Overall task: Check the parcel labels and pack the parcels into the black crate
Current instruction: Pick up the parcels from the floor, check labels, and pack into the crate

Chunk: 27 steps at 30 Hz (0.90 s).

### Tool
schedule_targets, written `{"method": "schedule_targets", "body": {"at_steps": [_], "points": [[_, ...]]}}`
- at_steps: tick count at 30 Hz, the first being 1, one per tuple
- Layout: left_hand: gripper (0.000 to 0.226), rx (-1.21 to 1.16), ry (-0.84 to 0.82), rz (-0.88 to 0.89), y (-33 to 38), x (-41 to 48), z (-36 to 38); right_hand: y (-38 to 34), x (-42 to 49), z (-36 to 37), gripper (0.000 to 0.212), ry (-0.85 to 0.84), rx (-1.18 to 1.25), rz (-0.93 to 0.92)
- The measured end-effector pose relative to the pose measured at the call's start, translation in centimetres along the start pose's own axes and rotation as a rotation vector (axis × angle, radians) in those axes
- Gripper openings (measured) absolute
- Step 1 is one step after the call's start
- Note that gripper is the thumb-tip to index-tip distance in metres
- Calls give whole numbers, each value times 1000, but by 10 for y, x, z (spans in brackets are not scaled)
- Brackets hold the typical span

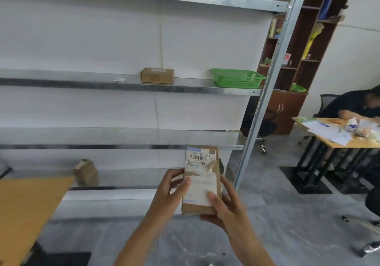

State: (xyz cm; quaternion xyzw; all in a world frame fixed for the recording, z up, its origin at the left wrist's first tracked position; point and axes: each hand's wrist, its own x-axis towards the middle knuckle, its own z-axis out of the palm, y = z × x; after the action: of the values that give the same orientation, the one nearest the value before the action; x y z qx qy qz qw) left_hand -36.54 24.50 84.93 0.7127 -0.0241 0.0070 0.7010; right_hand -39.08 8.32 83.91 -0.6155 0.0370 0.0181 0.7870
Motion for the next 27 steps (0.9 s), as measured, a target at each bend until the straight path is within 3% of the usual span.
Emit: {"method": "schedule_targets", "body": {"at_steps": [7, 10, 13, 27], "points": [[43, 9, 125, 29, 11, -59, -55, 2, -49, 43, 41, -110, -49, -34], [33, 30, 160, 41, 14, -91, -89, 8, -75, 74, 44, -164, -48, -36], [21, 41, 215, 43, 18, -134, -132, 19, -109, 118, 54, -214, -57, -34], [12, 60, 502, 38, 15, -374, -347, 101, -286, 329, 58, -533, -113, 46]]}}
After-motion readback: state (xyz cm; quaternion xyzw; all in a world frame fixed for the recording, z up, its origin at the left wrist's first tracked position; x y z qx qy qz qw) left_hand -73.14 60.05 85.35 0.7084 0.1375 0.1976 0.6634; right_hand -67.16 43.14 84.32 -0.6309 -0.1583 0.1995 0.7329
